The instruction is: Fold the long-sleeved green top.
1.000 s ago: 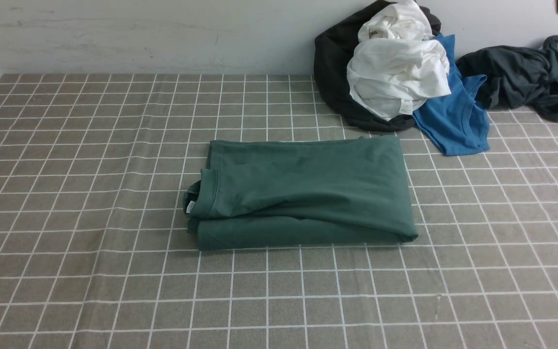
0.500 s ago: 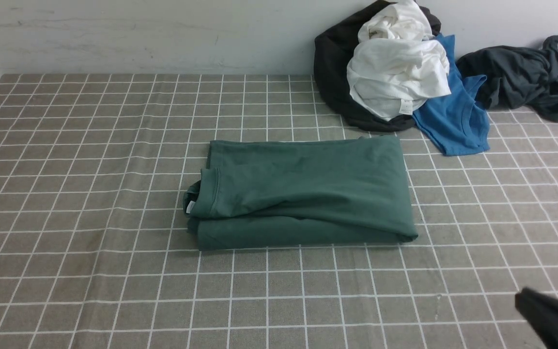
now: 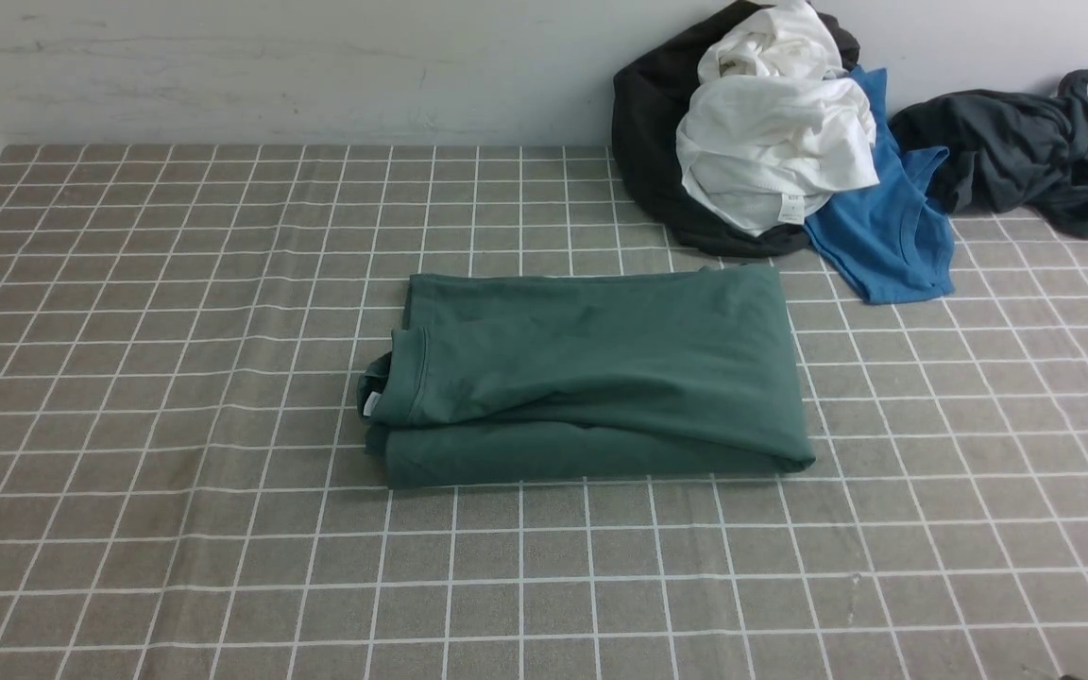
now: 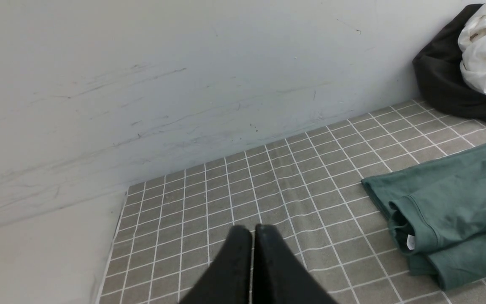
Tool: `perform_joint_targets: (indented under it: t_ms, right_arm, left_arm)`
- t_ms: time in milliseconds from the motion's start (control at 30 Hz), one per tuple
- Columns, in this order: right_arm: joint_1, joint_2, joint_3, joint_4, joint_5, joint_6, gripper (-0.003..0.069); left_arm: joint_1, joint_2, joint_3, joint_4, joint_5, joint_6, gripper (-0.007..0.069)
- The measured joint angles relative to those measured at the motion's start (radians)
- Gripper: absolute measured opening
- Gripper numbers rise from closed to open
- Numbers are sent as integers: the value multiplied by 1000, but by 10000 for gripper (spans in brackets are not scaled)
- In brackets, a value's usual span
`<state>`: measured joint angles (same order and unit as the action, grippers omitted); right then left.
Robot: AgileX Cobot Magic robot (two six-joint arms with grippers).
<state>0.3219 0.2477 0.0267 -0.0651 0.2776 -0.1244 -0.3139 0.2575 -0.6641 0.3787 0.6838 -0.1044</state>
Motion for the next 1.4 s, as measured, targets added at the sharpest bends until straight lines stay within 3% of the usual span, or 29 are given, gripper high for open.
perform_joint_targets:
  t_ms: [133,300,400,1400]
  right_arm:
    - [-135,-230,-1,-8,71,40,-13]
    - [-287,-257,-1,5,69,96,-13]
    - [-330,-257,-1,22,74,124,-13]
    - [-336,-257,-2,32,80,141,-13]
  left_arm:
    - [0,0,0,0,0,0,-8]
    - [0,0,0,0,0,0,-8]
    - [0,0,0,0,0,0,-8]
    - [0,0,0,0,-1,0,-8]
